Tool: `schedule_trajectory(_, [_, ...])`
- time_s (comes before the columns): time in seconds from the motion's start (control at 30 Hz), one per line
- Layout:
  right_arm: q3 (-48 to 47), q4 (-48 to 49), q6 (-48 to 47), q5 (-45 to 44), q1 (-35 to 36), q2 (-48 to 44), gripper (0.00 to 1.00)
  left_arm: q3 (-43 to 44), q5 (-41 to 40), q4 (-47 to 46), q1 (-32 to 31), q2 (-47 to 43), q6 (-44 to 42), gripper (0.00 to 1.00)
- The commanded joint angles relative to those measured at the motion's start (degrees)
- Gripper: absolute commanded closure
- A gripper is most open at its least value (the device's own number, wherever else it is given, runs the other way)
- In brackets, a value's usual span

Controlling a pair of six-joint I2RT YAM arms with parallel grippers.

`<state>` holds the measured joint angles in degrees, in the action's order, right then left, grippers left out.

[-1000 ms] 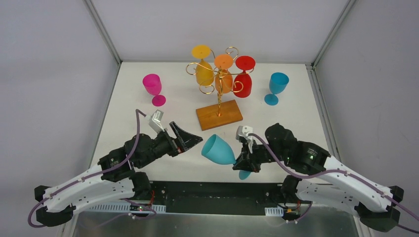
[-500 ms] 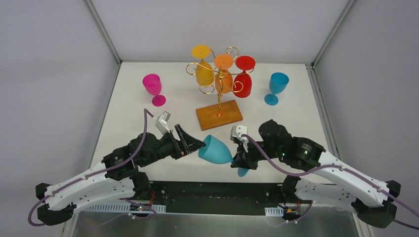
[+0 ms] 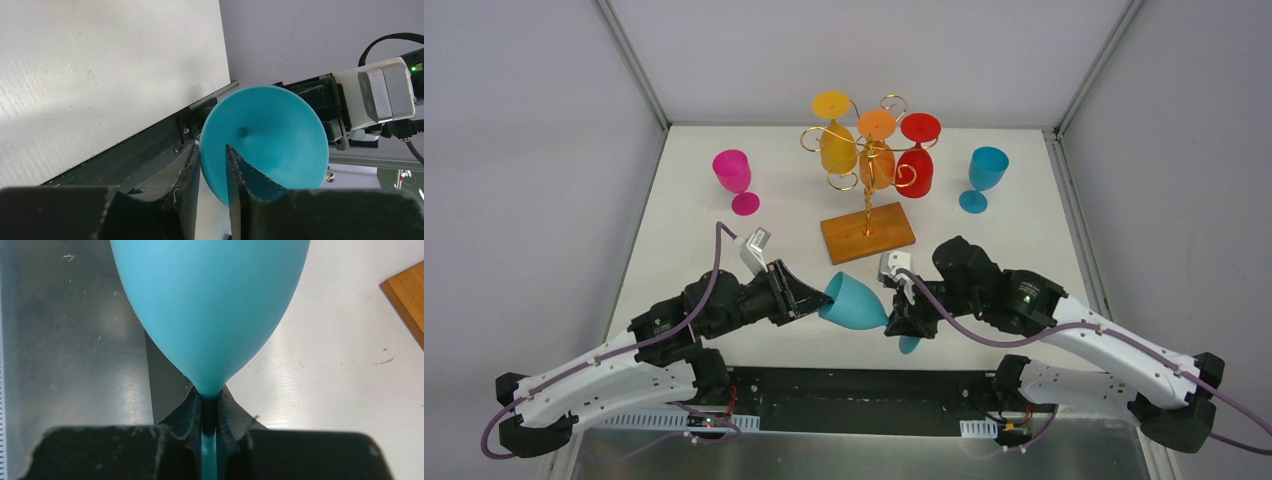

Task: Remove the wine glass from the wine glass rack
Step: Place the wine glass at the center of the board.

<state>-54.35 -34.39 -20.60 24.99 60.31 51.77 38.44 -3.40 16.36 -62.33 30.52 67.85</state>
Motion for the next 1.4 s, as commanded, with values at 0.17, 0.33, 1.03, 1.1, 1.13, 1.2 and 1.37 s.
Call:
schedule_trajectory(0.17, [-3.4, 0.99, -2.26, 0.78, 0.27, 1.78, 1.0, -0.65, 1.93, -1.9, -0.44, -1.08, -1.13, 0.98])
schedule_trajectory(0.33, [-3.41, 1.02, -2.37, -0.21, 0.26, 2.41, 1.0, -0.57, 1.88, -1.88, -0.45, -1.2, -1.36, 1.0])
schedule_trajectory(1.03, [-2.28, 0.41, -0.93, -9.77, 0.27, -2.6, 0.41, 2.87, -8.25, 10.06, -0.45, -4.28, -4.95, 1.0])
schedule_trajectory(1.1, [-2.25, 0.38, 0.12, -11.64, 0.3, -3.42, 0.41, 4.13, -10.07, 12.25, -0.42, -3.8, -6.22, 1.0])
schedule_trajectory(1.13, [-2.38, 0.44, 0.74, -12.95, 0.33, -3.75, 0.41, 4.82, -11.14, 14.05, -0.45, -3.46, -6.71, 1.0])
schedule_trajectory(1.2, [-2.87, 0.42, 2.35, -16.45, 0.31, -4.25, 0.4, 6.22, -13.39, 16.63, -0.43, -2.88, -7.74, 1.0])
schedule_trajectory(1.37, [-3.91, 0.77, 6.52, -29.74, 0.08, -4.65, 0.33, 8.52, -17.08, 19.05, -0.41, -2.05, -10.72, 1.0])
